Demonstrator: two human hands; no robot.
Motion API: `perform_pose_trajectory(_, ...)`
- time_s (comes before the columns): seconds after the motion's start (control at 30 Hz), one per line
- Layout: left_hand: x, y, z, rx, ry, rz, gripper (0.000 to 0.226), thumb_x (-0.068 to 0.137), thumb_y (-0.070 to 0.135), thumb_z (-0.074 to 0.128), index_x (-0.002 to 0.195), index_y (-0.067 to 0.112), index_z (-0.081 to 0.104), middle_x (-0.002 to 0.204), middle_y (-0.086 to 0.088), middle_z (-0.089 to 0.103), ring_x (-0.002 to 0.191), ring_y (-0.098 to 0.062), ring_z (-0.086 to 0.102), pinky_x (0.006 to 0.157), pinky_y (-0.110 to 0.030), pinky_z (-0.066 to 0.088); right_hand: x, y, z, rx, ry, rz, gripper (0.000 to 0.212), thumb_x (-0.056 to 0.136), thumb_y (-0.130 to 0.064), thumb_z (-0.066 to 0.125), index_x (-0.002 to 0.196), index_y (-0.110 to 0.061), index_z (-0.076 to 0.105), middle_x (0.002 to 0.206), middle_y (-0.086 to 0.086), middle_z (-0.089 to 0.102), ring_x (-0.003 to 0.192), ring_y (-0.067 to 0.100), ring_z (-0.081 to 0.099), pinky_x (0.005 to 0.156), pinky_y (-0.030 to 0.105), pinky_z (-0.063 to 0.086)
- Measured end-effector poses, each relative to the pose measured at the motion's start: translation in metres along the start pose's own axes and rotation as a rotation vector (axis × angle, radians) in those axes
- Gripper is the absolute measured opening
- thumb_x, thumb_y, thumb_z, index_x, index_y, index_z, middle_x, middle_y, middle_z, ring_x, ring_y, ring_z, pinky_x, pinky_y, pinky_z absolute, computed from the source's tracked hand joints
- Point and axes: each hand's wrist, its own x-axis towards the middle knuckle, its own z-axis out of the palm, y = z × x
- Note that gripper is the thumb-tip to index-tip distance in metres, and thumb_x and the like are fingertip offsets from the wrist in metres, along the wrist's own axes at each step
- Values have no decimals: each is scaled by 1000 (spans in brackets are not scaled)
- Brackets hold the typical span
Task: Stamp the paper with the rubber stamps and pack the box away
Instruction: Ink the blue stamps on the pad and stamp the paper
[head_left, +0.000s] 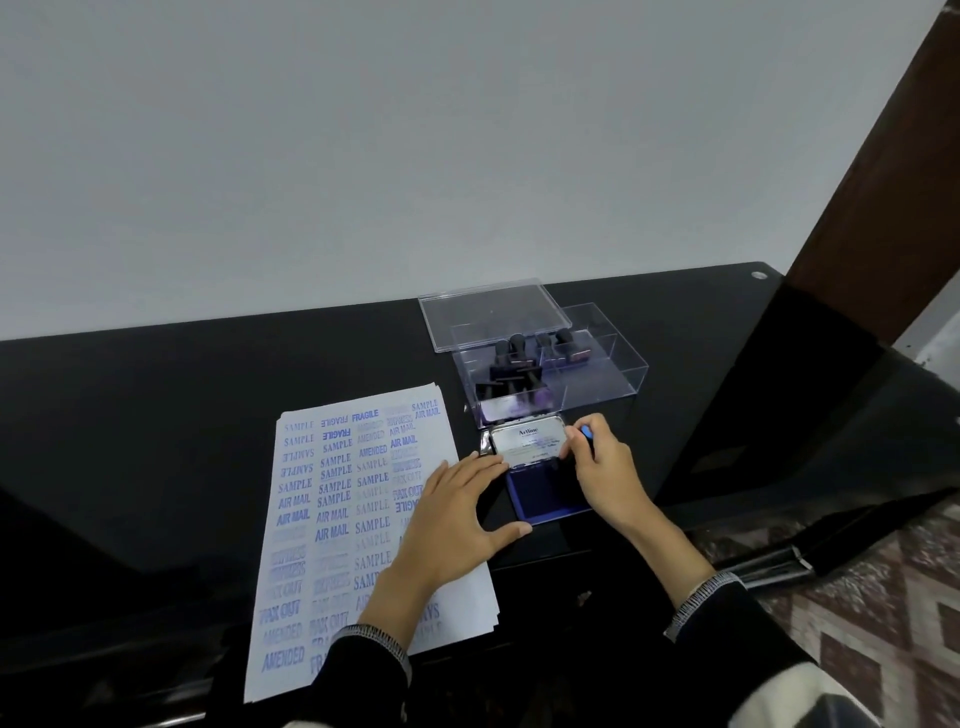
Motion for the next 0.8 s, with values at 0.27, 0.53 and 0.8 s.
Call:
perform_pose_trajectory(0.27,-1,1,1,7,10,7,84,76,78,46,146,35,32,151,23,29,141,5,16,119,-25,-2,-5,-4,11,-146,-93,-91,16,100,-24,41,88,-15,38,69,6,53,57,15,45,53,33,41)
perform_pose_trajectory(0.53,-2,3,-1,11,3,3,80,80,73,51,147,34,31,152,21,28,142,3,16,120,-27,-1,-15,-3,18,-286,-50,-207,17,99,-22,43,85,-14,36,69,2,49,57,18,48,49,35,39)
perform_pose_trajectory(0.8,0,3,-2,-46,-11,-35,82,77,73,56,146,36,33,151,23,28,141,4,16,120,-28,-1,-14,-2,16,-212,-43,-185,15,99,-19,43,86,-14,37,68,7,53,58,25,52,49,39,41)
